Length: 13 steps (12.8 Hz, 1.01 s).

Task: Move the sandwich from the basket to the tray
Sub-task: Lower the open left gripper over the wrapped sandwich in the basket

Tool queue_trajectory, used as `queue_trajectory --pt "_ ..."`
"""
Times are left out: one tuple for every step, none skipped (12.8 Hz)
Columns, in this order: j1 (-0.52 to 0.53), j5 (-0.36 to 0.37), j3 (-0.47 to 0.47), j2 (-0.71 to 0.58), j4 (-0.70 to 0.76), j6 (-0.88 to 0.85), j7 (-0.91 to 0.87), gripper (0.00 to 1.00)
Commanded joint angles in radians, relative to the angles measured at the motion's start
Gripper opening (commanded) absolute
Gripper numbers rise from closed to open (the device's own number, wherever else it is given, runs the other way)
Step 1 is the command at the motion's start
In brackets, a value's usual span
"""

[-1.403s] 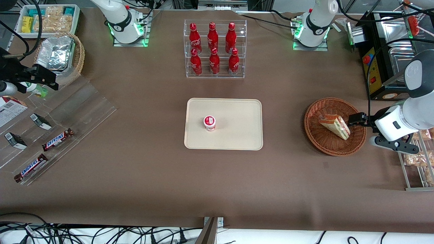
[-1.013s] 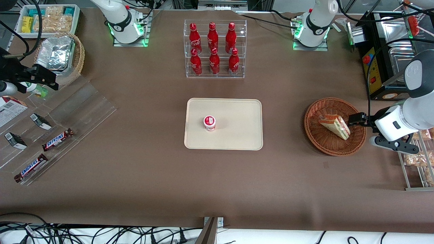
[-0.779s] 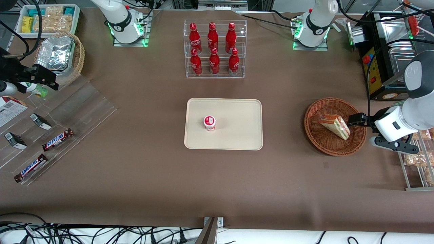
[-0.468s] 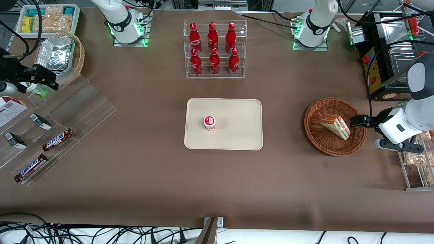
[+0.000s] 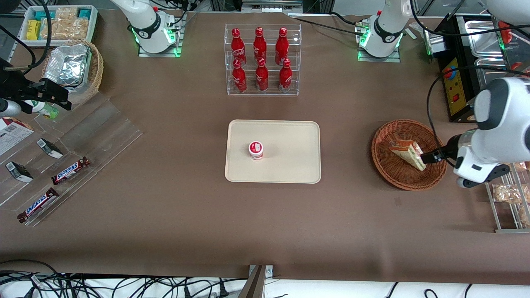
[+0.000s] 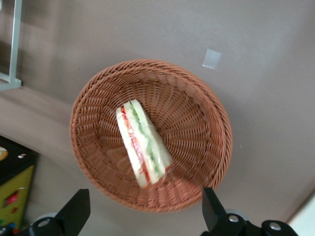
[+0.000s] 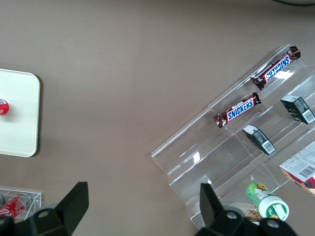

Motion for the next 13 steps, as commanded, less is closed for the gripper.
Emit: queue_trajectory --pt "0.007 0.025 -0.002 -0.135 -0.283 0.239 -0.166 1.00" --pt "0.012 0.025 -0.002 -0.152 -0.364 0.345 -0.226 1.00" --pt "0.013 0.026 0.002 -0.163 -0.427 0.424 -0.246 1.00" --pt "0.025 0.026 0.007 -0.172 -0.475 0.484 -0.246 1.00" --pt "0.047 0.028 0.007 -0.181 -0.510 0.521 -0.245 1.00" --pt "0.053 0.040 0.007 -0.185 -0.541 0.544 -0.245 1.00" --pt "0.061 0.080 0.005 -0.189 -0.564 0.563 -0.248 1.00" --pt "0.067 0.089 0.005 -0.188 -0.569 0.573 -0.272 1.00" --pt "0.067 0.089 0.004 -0.183 -0.569 0.584 -0.318 1.00" --pt "0.067 0.092 0.004 -0.178 -0.569 0.596 -0.356 1.00" --pt "0.067 0.092 0.002 -0.175 -0.570 0.599 -0.370 1.00" --pt "0.065 0.092 0.001 -0.175 -0.575 0.601 -0.390 1.00" --pt "0.062 0.092 -0.001 -0.171 -0.575 0.601 -0.422 1.00"
